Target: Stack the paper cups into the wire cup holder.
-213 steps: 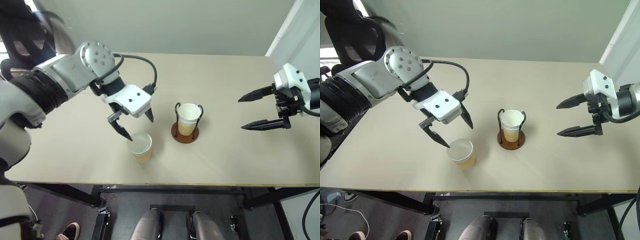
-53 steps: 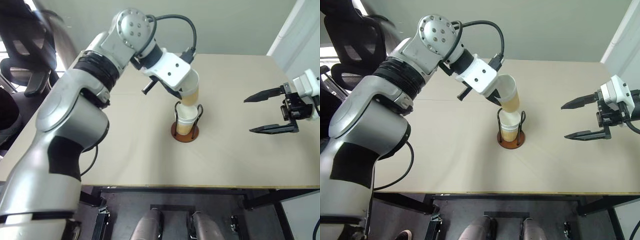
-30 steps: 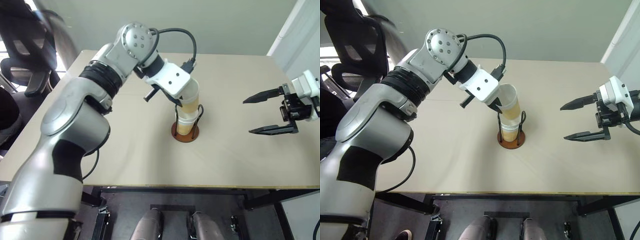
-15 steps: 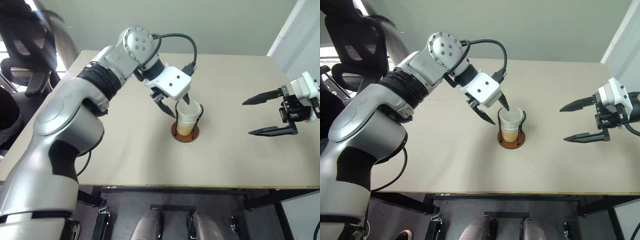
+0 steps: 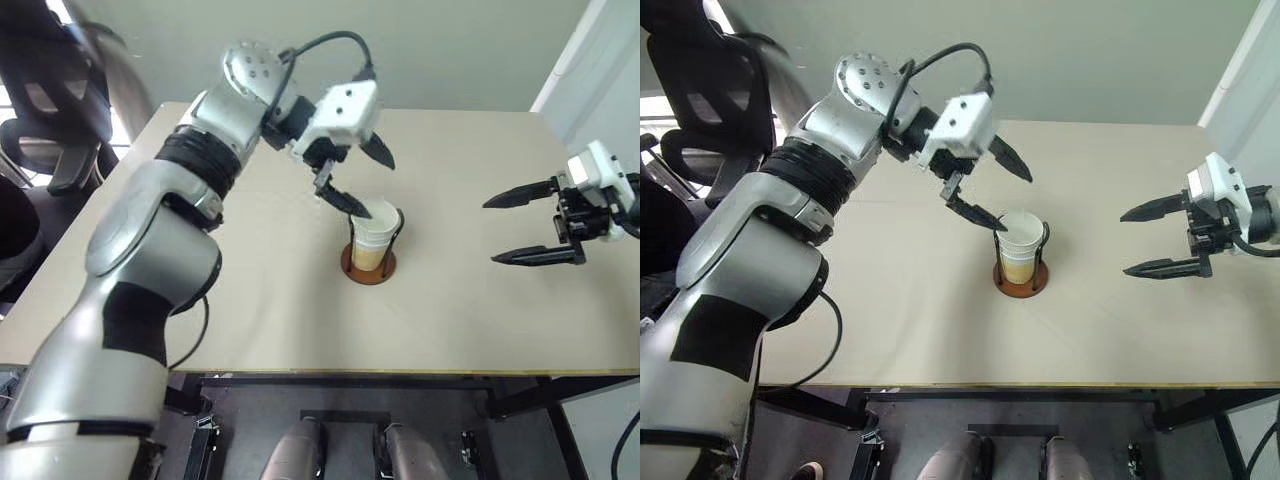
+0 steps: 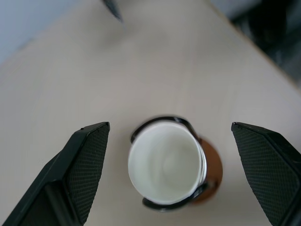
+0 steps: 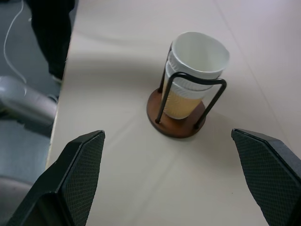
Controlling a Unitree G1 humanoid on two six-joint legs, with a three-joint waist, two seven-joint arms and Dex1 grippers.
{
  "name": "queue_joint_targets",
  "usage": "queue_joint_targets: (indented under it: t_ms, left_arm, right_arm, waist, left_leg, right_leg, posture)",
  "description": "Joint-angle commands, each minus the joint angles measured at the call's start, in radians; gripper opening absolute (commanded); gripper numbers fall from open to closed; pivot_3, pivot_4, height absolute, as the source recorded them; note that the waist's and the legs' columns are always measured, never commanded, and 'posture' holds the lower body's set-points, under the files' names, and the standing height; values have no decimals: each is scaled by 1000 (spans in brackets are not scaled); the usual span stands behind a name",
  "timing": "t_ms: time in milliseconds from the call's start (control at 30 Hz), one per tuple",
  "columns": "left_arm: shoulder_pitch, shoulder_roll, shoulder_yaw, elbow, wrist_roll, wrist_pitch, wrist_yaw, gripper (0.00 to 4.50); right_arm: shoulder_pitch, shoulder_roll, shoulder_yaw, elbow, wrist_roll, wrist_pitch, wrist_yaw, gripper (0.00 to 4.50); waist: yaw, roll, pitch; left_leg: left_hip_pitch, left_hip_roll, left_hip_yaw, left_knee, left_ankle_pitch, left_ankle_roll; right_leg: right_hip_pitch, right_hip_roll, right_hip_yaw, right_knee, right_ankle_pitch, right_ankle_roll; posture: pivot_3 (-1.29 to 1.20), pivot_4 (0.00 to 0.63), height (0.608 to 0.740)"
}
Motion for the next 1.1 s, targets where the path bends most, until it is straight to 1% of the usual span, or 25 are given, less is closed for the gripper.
queue_joint_targets:
  t_ms: [33,167,300,400,433,633,900,1100]
  left_arm:
    - [7,-25,179,27,6,80,47,4447]
    - [72,-19,307,12,60,125,142,4447]
    - [168,4,426,-23,114,140,342,4447]
    - [229,19,494,-62,148,164,452,4447]
    - [248,23,512,-76,156,172,475,4447]
    - [397,53,622,-225,182,249,634,4447]
    - [525,74,727,-359,178,287,699,4447]
    - [621,60,795,-438,170,315,793,4447]
  right_arm:
    - [-69,33,-58,66,-41,26,-74,4463]
    - [-144,97,-76,193,-102,34,-176,4463]
    - [-198,159,-83,314,-167,20,-283,4463]
    - [-212,200,-96,361,-197,-5,-342,4463]
    - [-214,211,-101,373,-204,-14,-356,4463]
    - [-223,299,-140,438,-230,-52,-467,4463]
    - [-204,347,-197,460,-234,-70,-559,4463]
    - [-142,384,-243,420,-230,-87,-660,4463]
  waist:
    - [1,0,0]
    - [0,0,0]
    - [-2,1,0]
    - [0,1,0]
    - [-1,1,0]
    - [1,1,0]
    - [4,1,0]
    - [1,1,0]
  left_leg:
    - [0,0,0,0,0,0]
    - [0,0,0,0,1,1]
    - [2,0,1,-1,2,0]
    - [2,1,1,-2,4,-2]
    - [2,1,1,-2,6,-5]
    - [2,1,1,-3,7,-7]
    - [2,1,1,-4,9,-6]
    - [5,1,1,-6,11,-5]
  right_leg:
    - [0,0,0,0,0,0]
    - [0,0,1,0,1,0]
    - [0,0,0,0,2,-2]
    - [-1,0,0,0,4,-3]
    - [-1,0,0,0,4,-3]
    - [-2,0,0,0,5,-5]
    - [-2,0,0,0,8,-8]
    - [-1,0,0,1,10,-11]
  posture:
    - [0,150,740]
    - [0,150,740]
    - [0,150,740]
    - [0,150,740]
    - [0,150,740]
    - [0,150,740]
    - [0,150,740]
    - [0,150,740]
